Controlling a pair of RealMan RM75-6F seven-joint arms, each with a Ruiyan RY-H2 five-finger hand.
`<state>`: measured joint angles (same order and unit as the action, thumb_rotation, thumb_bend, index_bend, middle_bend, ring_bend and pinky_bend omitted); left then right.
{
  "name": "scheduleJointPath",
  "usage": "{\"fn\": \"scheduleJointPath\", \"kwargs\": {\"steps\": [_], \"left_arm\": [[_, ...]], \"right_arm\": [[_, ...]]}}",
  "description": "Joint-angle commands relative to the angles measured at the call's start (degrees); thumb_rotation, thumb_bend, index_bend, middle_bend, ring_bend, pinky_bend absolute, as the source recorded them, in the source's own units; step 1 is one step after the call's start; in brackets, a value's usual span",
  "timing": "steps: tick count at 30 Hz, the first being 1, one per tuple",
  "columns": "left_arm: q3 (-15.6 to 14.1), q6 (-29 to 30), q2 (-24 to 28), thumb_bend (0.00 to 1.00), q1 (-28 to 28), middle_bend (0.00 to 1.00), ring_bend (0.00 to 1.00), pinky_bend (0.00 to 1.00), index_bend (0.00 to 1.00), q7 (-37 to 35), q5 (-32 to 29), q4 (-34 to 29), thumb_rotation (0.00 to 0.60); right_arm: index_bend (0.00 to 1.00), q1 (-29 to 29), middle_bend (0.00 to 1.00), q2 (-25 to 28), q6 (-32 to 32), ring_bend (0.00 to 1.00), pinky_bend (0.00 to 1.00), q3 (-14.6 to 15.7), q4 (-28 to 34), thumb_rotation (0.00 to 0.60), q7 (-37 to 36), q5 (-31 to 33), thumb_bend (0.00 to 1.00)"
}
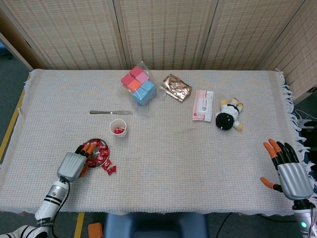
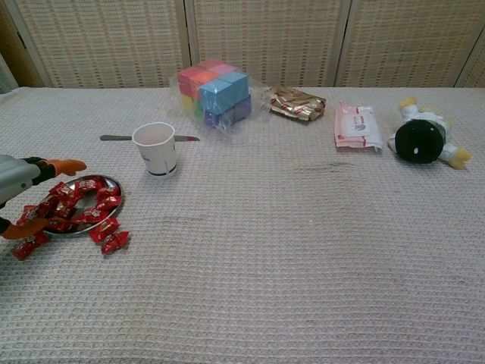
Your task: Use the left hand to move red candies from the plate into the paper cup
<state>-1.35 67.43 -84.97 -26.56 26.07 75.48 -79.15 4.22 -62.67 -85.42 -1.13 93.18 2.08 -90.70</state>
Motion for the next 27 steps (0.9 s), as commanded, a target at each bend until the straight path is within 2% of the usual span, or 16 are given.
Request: {"fn": "scheduleJointPath", "kwargs": {"steps": [1,6,9,20,27], "left_arm": [[-0.3,-1.5,-0.9,0.40,0.2,0.10,0.14,0.98,0.06,1.7,-0.9,1.5,0.600],[0.6,-2.0,-2.3,0.40,0.2,0.14,0.22,0.98,0.15,2.2,-1.5,3.6,0.600],[1.0,-2.7,-3.0,0.40,0.1,0.22,0.30,0.98,0.21,2.1,-1.9,4.9,0.600],[2.2,-4.4,-4.0,0.40,-0.4,0.32,0.39,0.99,0.33,1.5,-2.3,6.9,0.600],[1.9,-3.1,-4.0,0.39,-0.2,0.46,0.48,1.00,0.47,0.8,-0.2,6.4,0.600]], "right_arm": [[0.00,-0.1,0.00,0.0,-0.1,0.00,0.00,0.0,0.0,0.600,0.0,-0.1,0.03],[0.00,-0.1,0.00,0.1,-0.2,0.00,0.00,0.1,0.0,0.600,-0.2,-0.2,0.03],[0.00,-0.1,0.00,0.2,-0.2,0.00,0.00,0.1,0.0,0.600,-0.3,-0.3,0.03],[0.00,-0.1,0.00,0.3,0.1,0.00,0.00,0.2,0.1,0.600,-0.4,-0.4,0.03],[0.00,0.1,0.00,0.3,0.5,0.00,0.00,0.2,0.1,0.600,-0.4,-0.3,0.03]]}}
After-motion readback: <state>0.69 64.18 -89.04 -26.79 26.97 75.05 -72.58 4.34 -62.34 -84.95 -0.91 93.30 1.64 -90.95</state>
